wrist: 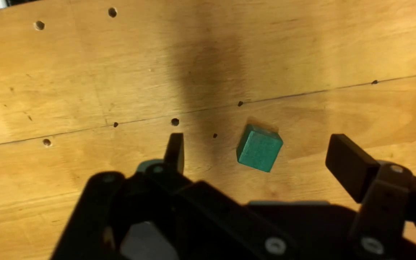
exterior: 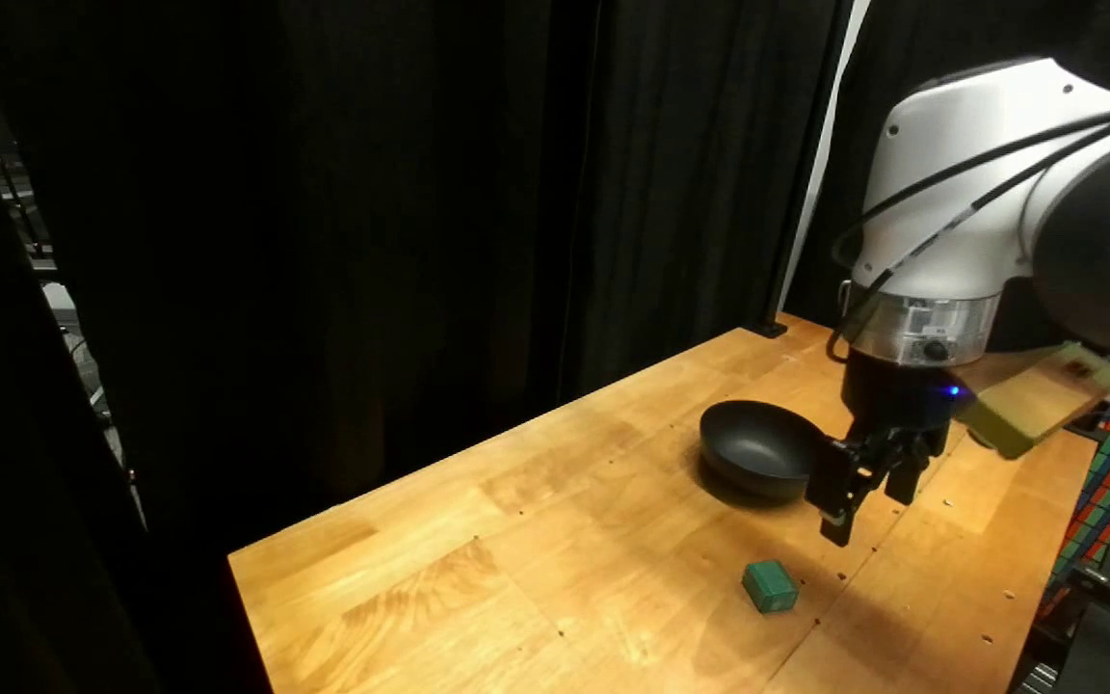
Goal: Pick up the green object and put it in the bowl
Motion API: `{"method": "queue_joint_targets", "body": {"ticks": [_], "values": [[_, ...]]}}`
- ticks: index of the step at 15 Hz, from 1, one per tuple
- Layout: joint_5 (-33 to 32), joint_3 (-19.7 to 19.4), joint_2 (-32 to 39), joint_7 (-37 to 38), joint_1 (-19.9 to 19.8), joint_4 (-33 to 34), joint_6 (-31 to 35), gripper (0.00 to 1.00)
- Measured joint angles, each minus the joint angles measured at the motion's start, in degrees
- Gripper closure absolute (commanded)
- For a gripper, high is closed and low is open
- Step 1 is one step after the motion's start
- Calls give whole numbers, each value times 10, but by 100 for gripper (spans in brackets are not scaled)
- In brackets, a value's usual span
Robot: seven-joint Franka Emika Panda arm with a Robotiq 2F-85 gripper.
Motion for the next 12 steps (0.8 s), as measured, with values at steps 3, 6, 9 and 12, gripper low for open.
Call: {"method": "queue_joint_targets", "body": {"ticks": [3,6,9,12], "values": [[-36,-13,69,39,1,1,66,0],[-50,-35,140,60,16,15,117,0],[-52,-62,203,72,49,48,143,0],[-52,-91,247,82,86,86,153,27]]}}
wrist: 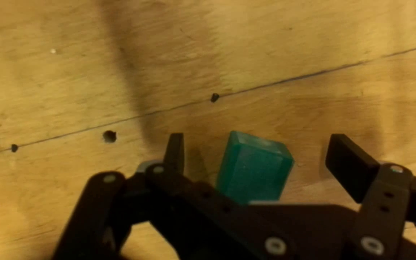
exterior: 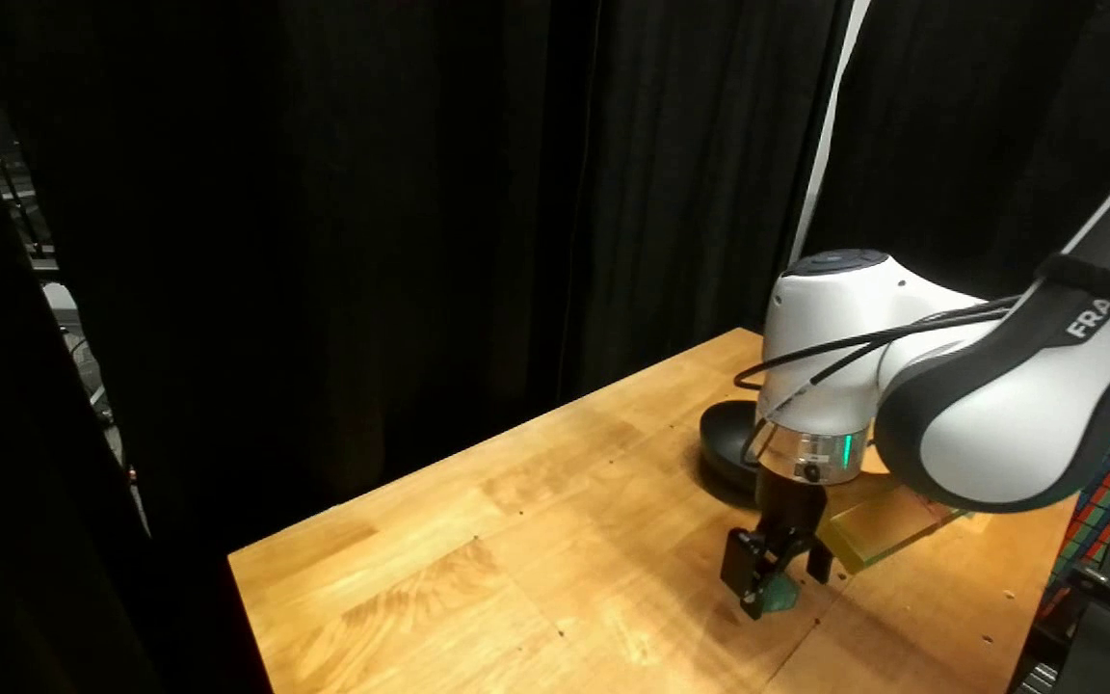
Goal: Pick up the green object and put it in the bowl
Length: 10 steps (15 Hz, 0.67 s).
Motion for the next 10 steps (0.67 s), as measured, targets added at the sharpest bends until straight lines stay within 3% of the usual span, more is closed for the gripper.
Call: {"method": "queue_joint_targets", "body": {"ticks": [7,10], "values": [[-23,-70,28,44,67,34,-5,82],[-25,-76,15,54,69,25,-20,82]]}}
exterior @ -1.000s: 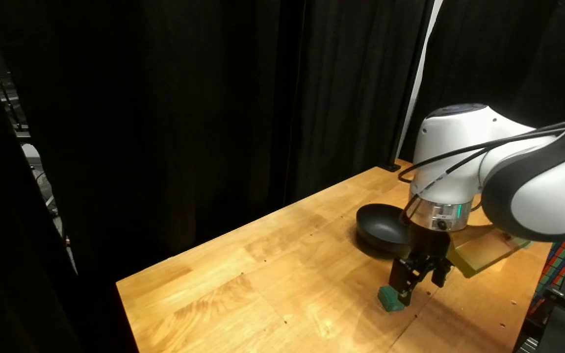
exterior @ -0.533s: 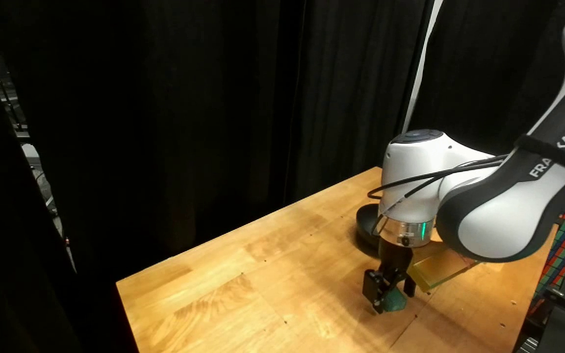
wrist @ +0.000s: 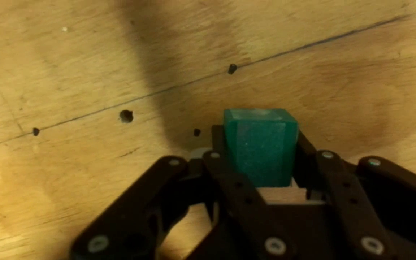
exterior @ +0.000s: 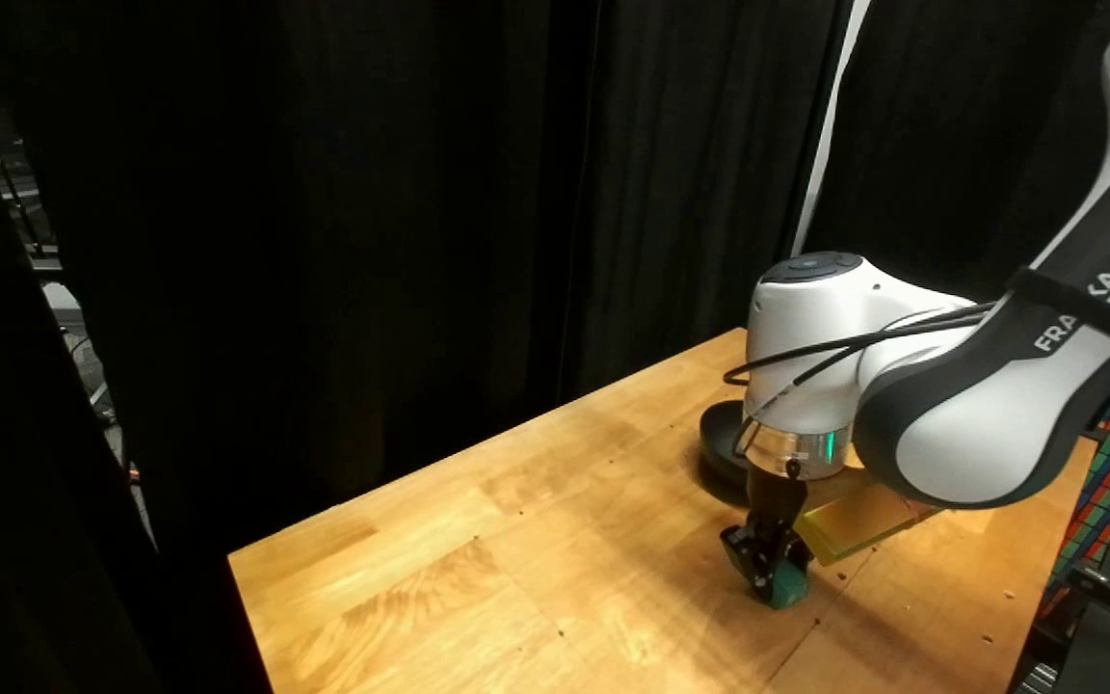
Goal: Pick up the green object and put it in the bowl
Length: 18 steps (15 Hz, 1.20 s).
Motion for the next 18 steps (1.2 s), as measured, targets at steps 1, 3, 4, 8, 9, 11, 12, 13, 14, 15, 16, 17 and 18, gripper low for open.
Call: {"method": "queue_joint_targets", "body": {"ticks": [1,3,4,8,9,11,12,13,14,15,16,17,18], "values": [[-7,-4,-12,7,1,-5,-8,82],[-40,-15,-51,30,3,-12,-31,82],[-64,-19,-75,46,3,-12,-48,82],[-185,-16,-165,118,-5,10,-114,82],[-214,-10,-175,135,-12,18,-119,82],[-268,4,-178,168,-30,34,-120,81],[-291,9,-174,183,-40,40,-119,81],[-314,12,-166,197,-48,47,-119,82],[-332,13,-156,209,-57,53,-119,82],[-346,13,-144,217,-66,59,-119,70],[-352,12,-131,221,-75,65,-119,33],[-352,12,-120,221,-83,70,-119,32],[-352,12,-110,221,-91,74,-118,28]]}}
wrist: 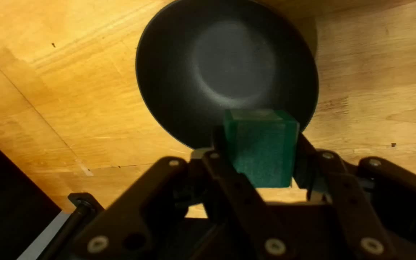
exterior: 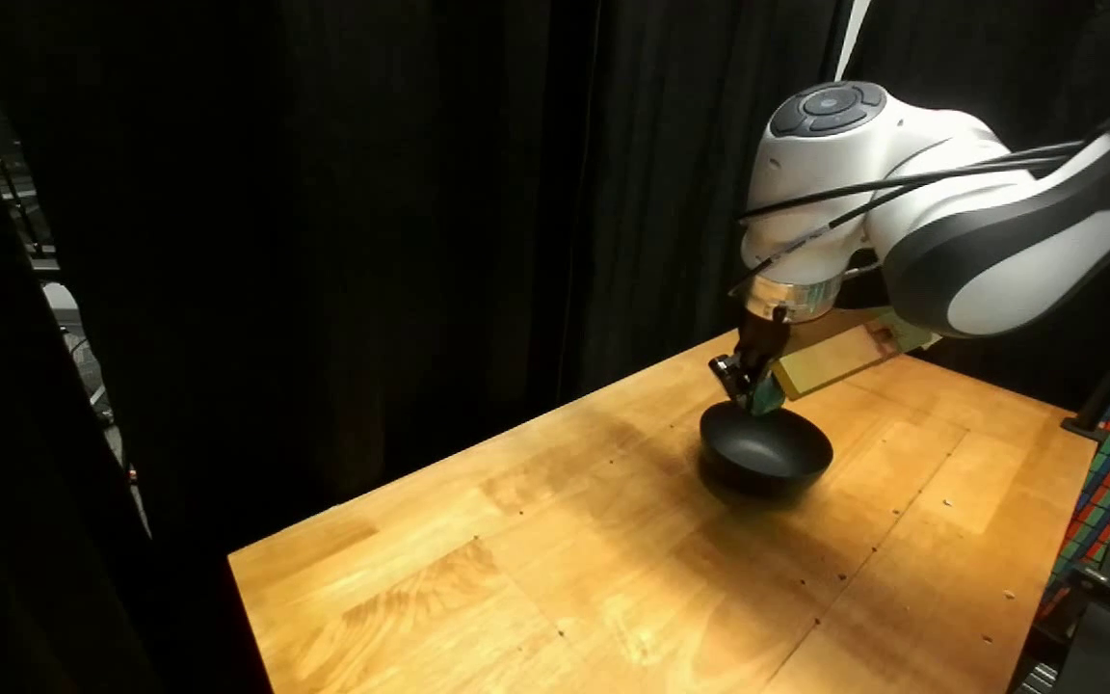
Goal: Pick up the green object and put it in the bowl
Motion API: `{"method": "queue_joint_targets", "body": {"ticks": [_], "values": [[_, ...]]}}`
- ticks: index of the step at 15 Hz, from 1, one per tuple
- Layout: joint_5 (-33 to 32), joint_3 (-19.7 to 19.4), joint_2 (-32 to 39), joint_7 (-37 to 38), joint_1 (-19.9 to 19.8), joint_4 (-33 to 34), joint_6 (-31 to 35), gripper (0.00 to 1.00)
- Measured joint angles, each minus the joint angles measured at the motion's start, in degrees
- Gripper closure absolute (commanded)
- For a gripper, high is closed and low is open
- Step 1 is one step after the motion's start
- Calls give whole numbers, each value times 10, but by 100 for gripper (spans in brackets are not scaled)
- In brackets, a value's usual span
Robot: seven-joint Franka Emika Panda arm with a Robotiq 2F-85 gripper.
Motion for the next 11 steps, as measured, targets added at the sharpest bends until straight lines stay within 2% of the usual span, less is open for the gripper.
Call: {"method": "queue_joint_targets", "body": {"ticks": [3,6,9,11], "values": [[0,1,6,0,-8,4,0,2],[38,20,-29,-38,-9,0,-6,0],[183,73,-93,-167,-28,-27,-24,0],[263,87,-127,-240,-28,-41,-45,0]]}}
